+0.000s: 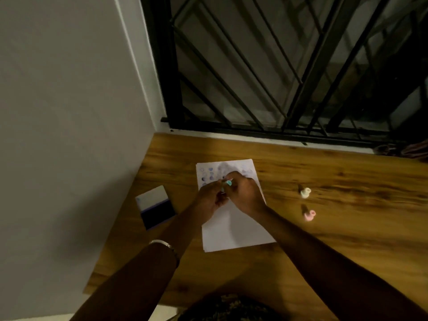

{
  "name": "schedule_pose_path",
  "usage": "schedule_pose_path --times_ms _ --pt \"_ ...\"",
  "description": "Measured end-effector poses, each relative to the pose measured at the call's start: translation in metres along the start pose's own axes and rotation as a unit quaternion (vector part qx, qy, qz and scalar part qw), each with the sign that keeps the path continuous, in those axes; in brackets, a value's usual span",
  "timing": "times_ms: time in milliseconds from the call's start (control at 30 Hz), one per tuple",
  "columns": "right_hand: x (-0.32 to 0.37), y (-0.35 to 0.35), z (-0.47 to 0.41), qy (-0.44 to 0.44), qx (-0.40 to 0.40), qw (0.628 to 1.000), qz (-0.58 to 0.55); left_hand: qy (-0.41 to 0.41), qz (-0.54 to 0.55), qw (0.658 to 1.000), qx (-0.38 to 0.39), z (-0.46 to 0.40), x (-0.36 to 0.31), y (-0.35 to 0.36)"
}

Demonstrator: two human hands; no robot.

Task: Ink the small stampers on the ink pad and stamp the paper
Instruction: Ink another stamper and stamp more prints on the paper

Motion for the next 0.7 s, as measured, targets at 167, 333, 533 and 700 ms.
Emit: schedule_pose_path --times_ms 167,333,533,700 --pt "0.050 0.041 0.002 -0.102 0.061 0.992 -0.035 0.068 0.018 0.991 -0.116 -0.002 -0.025 -0.078" --pt "0.082 0.094 0.017 -0.124 0.149 0.981 -0.014 0.067 0.065 0.964 -0.250 -0.008 -0.059 -0.164" --pt "0.120 0.140 0.043 -0.222 0.208 0.952 0.014 0.111 -0.033 0.916 -0.384 0.019 -0.072 -0.229" --pt "0.128 0.164 0.052 -0.265 0.261 0.924 0.094 0.157 -0.064 0.912 -0.374 0.031 -0.066 -0.238"
Point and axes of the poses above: each hand's wrist, its own z-axis away from the middle knuckle, its own y-axis out of the palm, x = y × z, the point moved 7 cm from there along -z, towards the middle knuckle, and after that the axes turned 13 degrees about -x, right-handed, at the moved point
